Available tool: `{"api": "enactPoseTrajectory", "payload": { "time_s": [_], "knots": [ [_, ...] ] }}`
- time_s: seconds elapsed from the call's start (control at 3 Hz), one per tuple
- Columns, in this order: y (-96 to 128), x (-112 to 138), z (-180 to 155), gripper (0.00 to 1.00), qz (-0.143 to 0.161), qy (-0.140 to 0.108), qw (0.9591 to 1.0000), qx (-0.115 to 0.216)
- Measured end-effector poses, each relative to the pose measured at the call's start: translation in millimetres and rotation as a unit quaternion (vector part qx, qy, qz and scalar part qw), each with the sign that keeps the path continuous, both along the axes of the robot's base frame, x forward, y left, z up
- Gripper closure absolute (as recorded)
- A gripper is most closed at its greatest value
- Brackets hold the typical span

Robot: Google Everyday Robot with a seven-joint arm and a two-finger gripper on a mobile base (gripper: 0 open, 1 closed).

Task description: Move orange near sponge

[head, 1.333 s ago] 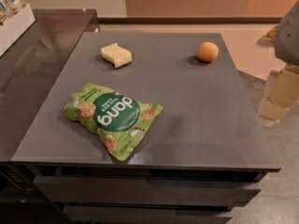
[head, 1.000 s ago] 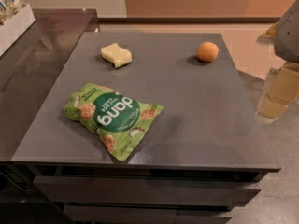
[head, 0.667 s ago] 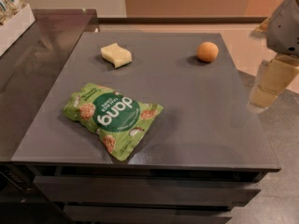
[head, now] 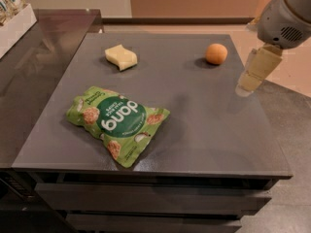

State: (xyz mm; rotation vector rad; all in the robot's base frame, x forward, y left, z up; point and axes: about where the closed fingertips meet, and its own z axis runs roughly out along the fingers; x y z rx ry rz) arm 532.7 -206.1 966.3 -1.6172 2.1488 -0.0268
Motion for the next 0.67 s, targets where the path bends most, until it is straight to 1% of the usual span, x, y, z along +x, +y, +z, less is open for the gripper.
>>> {"api": "enactPoseTrajectory", "payload": {
  "time_s": [0.33, 0.67],
  "knots": [
    [7.3, 39.2, -13.9, 0.00, -0.018, -0.013, 0.9990, 0.038],
    [14.3, 75.9, -31.5, 0.00, -0.042, -0.011, 0.9961, 0.077]
  ]
}}
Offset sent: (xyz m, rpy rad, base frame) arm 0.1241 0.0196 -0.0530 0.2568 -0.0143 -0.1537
